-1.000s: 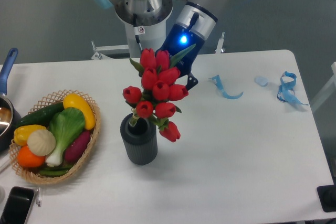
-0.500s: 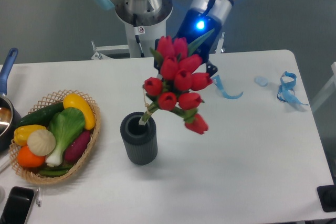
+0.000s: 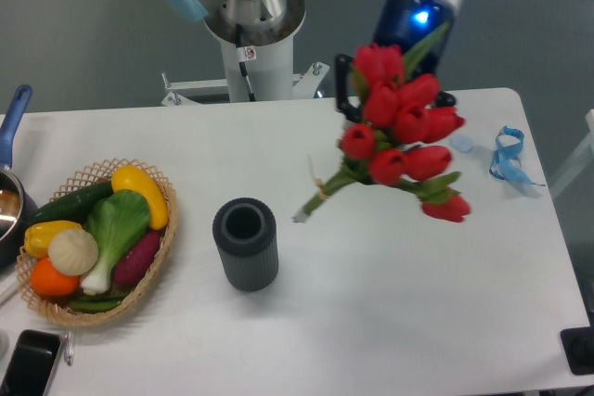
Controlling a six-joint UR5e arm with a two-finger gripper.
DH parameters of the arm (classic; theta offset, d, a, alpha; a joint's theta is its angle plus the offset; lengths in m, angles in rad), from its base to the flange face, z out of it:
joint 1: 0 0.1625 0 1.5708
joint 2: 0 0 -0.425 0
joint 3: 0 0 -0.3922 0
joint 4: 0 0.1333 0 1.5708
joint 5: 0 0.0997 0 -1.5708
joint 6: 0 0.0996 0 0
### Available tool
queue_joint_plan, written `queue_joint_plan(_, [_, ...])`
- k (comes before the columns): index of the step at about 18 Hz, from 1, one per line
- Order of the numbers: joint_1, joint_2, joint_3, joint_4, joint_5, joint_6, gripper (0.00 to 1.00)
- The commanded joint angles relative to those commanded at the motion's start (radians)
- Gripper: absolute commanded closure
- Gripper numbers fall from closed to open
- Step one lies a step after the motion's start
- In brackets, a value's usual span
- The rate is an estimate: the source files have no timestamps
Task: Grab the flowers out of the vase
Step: 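Lift the tulip bouquet up out of the vase and away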
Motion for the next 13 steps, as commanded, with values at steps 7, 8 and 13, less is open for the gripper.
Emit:
queue_joint_plan(7, [0.023,-0.074,0.052,0.000,0.005,0.092,0.56])
queue_joint_plan(8, [0.023,-0.079,0.060,0.000,0.005,0.091,0.56])
queue_joint_plan(13, [0.028,-0.077,0.045,0.000,0.003,0.092,0.56])
